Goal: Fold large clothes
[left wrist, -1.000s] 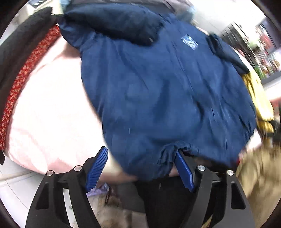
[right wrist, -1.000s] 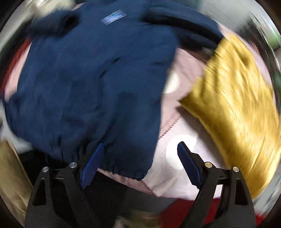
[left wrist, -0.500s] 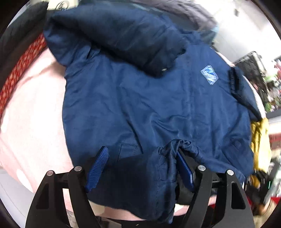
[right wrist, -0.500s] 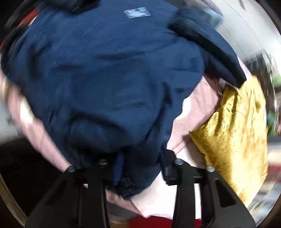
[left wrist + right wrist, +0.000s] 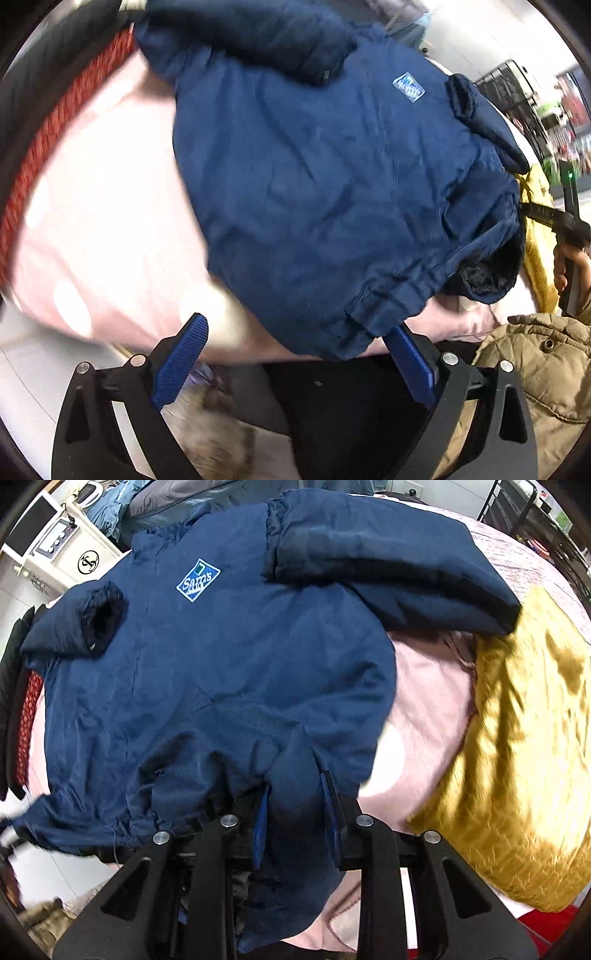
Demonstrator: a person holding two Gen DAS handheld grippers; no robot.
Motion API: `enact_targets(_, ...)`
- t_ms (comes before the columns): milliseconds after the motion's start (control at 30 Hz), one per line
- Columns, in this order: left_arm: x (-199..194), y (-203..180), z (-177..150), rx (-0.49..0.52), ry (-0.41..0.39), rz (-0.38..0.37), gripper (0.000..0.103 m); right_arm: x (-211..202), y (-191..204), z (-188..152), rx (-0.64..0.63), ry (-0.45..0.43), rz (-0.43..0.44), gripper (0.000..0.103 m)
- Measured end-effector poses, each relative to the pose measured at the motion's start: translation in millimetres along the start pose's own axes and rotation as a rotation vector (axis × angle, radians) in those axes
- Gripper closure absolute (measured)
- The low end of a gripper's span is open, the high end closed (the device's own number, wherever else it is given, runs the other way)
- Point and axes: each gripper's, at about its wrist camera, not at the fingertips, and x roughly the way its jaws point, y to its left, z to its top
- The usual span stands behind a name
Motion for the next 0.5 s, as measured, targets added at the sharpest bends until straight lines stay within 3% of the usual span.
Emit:
enact_targets(200,40,-12,-35,-0.106,-0.007,0.014,0.011,0,-1,22,-0.007,0.005,0.010,0.076)
enact_targets(267,40,-11,-39,-0.188,-0.132,0.065,0.011,2,0,23,-0.008,0.018,0.014,0.076)
enact_targets(367,41,-14,-31,-0.210,-0.203,0.080,0.017,5,4,22,-0.044,0.029,0.000,0.076)
enact_targets(400,44,-13,-26,-0.231,-0.211,0.085,0.027,5,5,21,-0.055,0.032,-0.004,0.076)
enact_targets(433,51,-11,-23,-0.248,-0.180,0.082,0.052,6,5,20,-0.064,0.037,-0.006,0.076)
enact_targets(500,67,-10,-18,-0.255,-0.092,0.084,0.080,4,2,18,-0.065,0.041,-0.002,0.076)
